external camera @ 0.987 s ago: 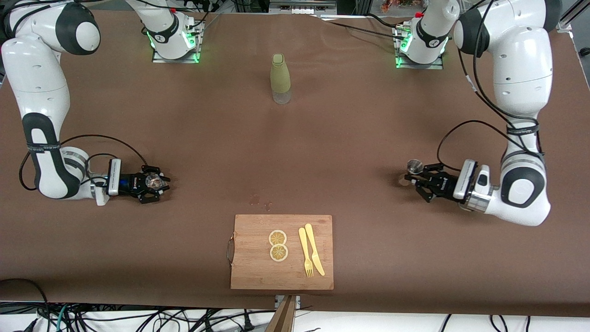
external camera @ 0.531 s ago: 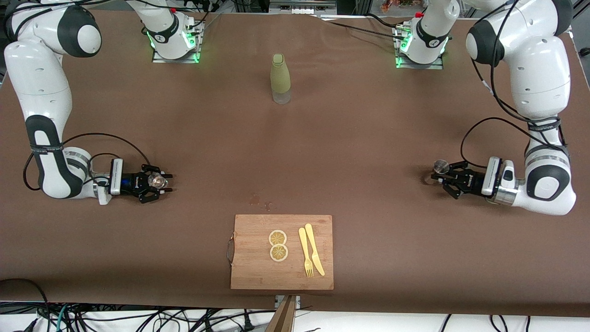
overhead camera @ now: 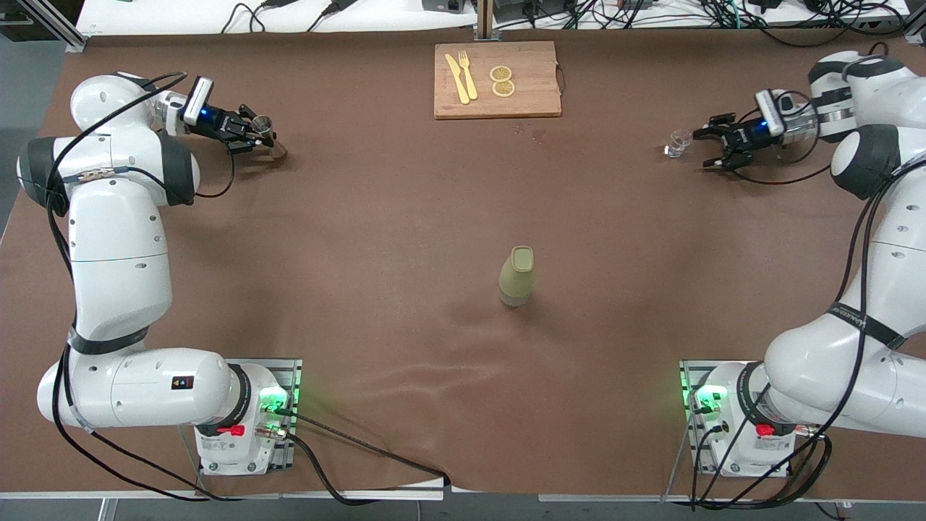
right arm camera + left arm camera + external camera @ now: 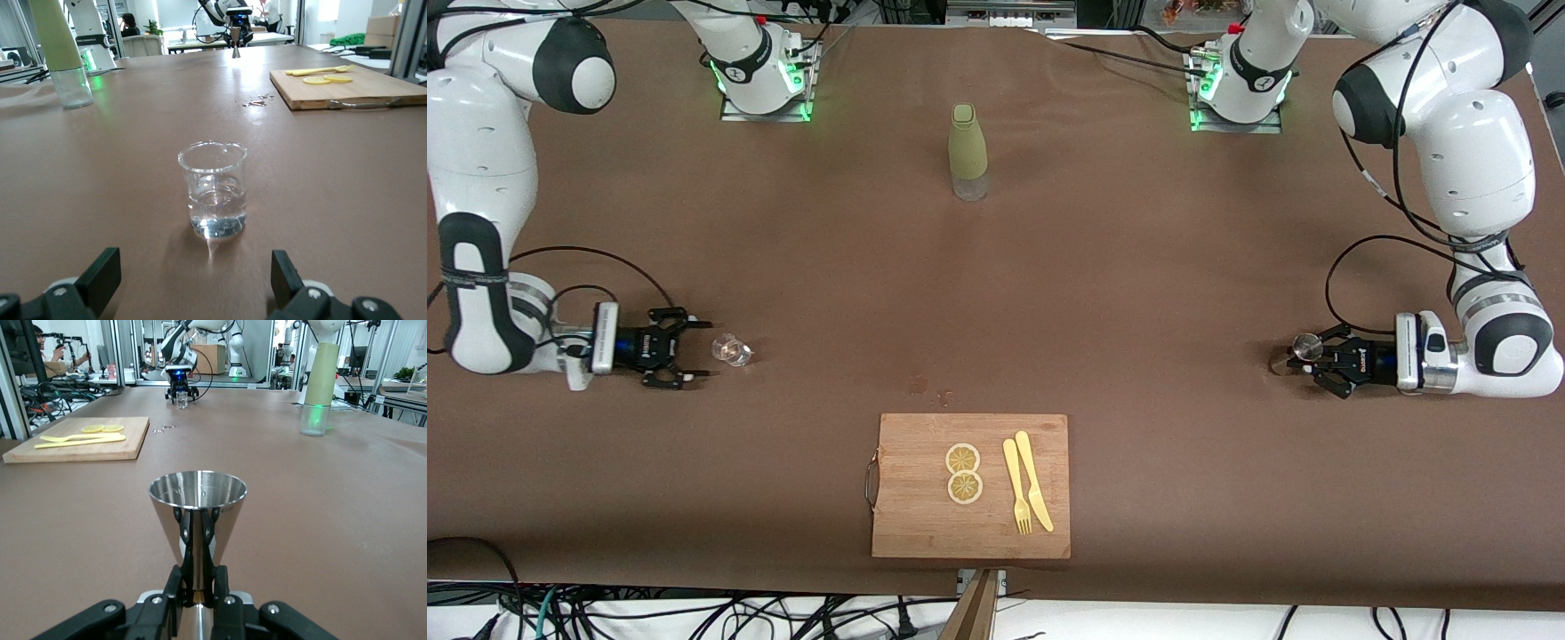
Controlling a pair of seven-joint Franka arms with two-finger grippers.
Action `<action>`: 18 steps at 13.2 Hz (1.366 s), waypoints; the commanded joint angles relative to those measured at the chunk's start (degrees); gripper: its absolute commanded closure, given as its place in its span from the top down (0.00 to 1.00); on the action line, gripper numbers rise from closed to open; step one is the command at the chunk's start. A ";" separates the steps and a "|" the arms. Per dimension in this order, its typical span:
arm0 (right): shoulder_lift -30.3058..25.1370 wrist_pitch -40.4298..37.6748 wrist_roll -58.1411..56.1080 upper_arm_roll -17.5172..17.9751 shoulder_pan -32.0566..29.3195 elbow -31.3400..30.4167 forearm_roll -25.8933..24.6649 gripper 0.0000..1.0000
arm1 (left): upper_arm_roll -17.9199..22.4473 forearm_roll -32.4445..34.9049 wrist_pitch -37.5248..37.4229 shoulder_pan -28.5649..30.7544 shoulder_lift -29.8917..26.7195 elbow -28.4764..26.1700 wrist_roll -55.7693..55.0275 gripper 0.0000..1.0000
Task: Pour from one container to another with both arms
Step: 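Set down and release the glass while the left gripper releases the jigger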
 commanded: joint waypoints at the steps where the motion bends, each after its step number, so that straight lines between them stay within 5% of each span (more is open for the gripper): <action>1: -2.47 -4.54 11.23 -3.40 0.07 4.15 0.02 1.00 | 1.29 -4.72 2.31 -0.06 2.77 1.80 -1.97 0.00; 6: -10.37 -4.03 38.63 -4.81 3.05 7.07 -1.82 1.00 | 1.29 -6.24 3.39 -0.24 2.68 1.71 -4.00 0.00; 8: -14.76 -0.87 51.11 -4.64 6.12 7.07 -5.84 1.00 | 1.55 -5.71 2.35 -0.24 2.51 1.71 -3.74 0.99; 14: -27.24 3.98 92.40 -4.02 17.02 6.98 -26.66 1.00 | 2.43 -3.26 1.63 0.11 0.06 1.54 -4.00 1.00; 18: -35.42 1.96 117.05 1.23 19.67 4.36 -42.12 1.00 | 0.77 11.12 8.82 0.46 -11.35 0.48 -8.38 1.00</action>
